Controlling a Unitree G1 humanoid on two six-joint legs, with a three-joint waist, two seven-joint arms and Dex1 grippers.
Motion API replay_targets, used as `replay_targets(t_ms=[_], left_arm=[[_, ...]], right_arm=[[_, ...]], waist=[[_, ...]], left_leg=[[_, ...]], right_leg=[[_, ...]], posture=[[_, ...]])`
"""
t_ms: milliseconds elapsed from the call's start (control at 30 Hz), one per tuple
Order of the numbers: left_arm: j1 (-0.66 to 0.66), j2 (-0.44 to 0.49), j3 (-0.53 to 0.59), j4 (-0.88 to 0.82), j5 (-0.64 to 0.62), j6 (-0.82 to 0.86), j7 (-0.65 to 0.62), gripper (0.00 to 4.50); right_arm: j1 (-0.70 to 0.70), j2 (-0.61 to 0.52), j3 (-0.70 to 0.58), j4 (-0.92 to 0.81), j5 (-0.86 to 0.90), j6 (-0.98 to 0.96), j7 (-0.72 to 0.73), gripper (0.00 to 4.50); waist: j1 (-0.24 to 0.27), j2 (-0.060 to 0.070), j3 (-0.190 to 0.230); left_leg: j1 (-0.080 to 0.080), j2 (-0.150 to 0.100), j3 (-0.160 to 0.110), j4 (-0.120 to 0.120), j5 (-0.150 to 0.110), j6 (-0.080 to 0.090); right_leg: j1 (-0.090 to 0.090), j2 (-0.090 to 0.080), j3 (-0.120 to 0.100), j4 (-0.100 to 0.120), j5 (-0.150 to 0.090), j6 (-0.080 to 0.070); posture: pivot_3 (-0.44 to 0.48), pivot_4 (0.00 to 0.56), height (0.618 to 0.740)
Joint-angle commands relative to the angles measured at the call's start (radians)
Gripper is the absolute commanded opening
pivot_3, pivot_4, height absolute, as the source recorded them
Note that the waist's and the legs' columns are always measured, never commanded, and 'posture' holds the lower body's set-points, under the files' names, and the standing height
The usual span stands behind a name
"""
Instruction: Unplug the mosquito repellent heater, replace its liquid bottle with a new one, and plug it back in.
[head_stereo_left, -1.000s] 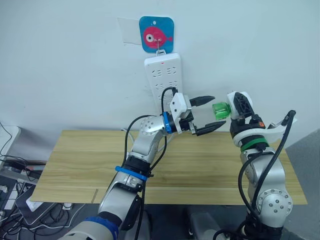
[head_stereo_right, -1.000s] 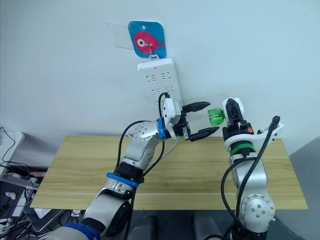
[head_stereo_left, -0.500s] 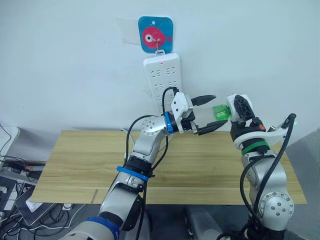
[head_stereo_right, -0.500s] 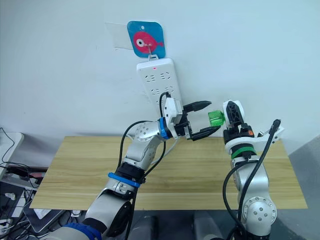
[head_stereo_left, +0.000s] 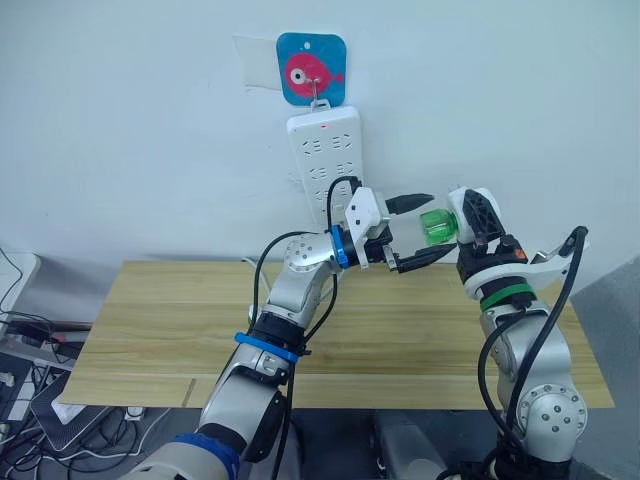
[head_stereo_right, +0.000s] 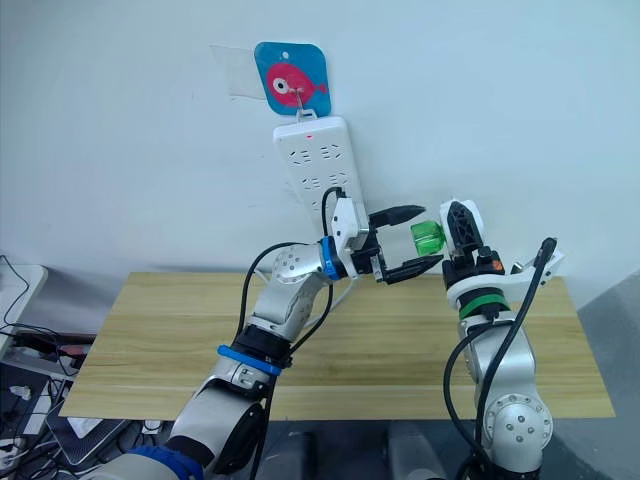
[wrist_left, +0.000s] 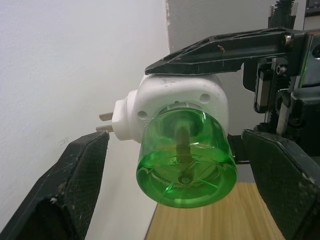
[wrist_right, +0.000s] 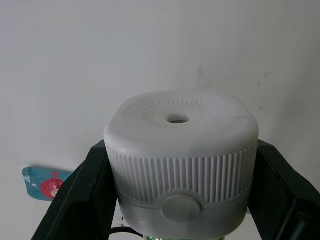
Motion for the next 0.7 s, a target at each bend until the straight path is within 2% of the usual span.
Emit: replay_targets(t_ms=[33,67,167,333,567,633,700], left_arm=[[-0.009,-0.013,-0.014,-0.018,0.001,-0.003,0.002,4.46],[-0.008,-0.013,-0.016,-0.02,0.0,-0.002,0.002,4.46],[-0.007,-0.013,-0.019,-0.024,-0.004,0.003,0.002,3.86],[-0.013,-0.013,-0.016,-0.016,-0.004,0.004,0.003,2.33],[-0.024,-0.013,-0.01,-0.006,-0.007,0.0,0.002,2.25],[-0.027,-0.001,-0.007,0.003,-0.009,-0.01,-0.017,2.25],[-0.031,0.021,-0.003,0.014,-0.018,-0.025,-0.06,2.25]], right_arm=[[-0.008,0.002,0.014,-0.057,0.011,-0.016,0.015,3.03],[-0.009,0.003,0.016,-0.057,0.011,-0.017,0.014,3.03],[-0.011,0.004,0.018,-0.06,0.011,-0.018,0.011,3.03],[-0.017,0.005,0.019,-0.059,0.01,-0.021,0.007,3.03],[-0.018,-0.003,0.023,-0.058,0.009,-0.014,0.007,3.03],[-0.012,-0.034,0.025,-0.05,0.033,0.015,0.016,3.76],[-0.007,-0.1,0.018,-0.034,0.126,0.067,0.028,4.31]], waist=[[0.0,0.0,0.0],[0.0,0.0,0.0],[0.0,0.0,0.0],[-0.001,0.0,0.0],[-0.001,0.0,0.0],[-0.003,0.0,0.0],[-0.004,0.0,0.0]], left_leg=[[0.0,0.0,0.0,0.0,0.0,0.0],[0.0,0.0,0.0,0.0,0.0,0.0],[0.0,0.0,0.0,0.0,0.0,0.0],[0.0,0.0,0.0,0.0,0.0,0.0],[0.0,0.0,0.0,0.0,0.0,0.0],[0.0,0.0,0.0,0.0,0.0,0.0],[0.0,0.0,0.0,0.0,0.0,0.0]], right_leg=[[0.0,0.0,0.0,0.0,0.0,0.0],[0.0,0.0,0.0,0.0,0.0,0.0],[0.0,0.0,0.0,0.0,0.0,0.0],[0.0,0.0,0.0,0.0,0.0,0.0],[0.0,0.0,0.0,0.0,0.0,0.0],[0.0,0.0,0.0,0.0,0.0,0.0],[0.0,0.0,0.0,0.0,0.0,0.0]], posture=[[-0.12,0.184,0.74],[-0.12,0.184,0.74],[-0.12,0.184,0.74],[-0.123,0.181,0.74],[-0.128,0.178,0.74],[-0.141,0.176,0.74],[-0.148,0.172,0.74]])
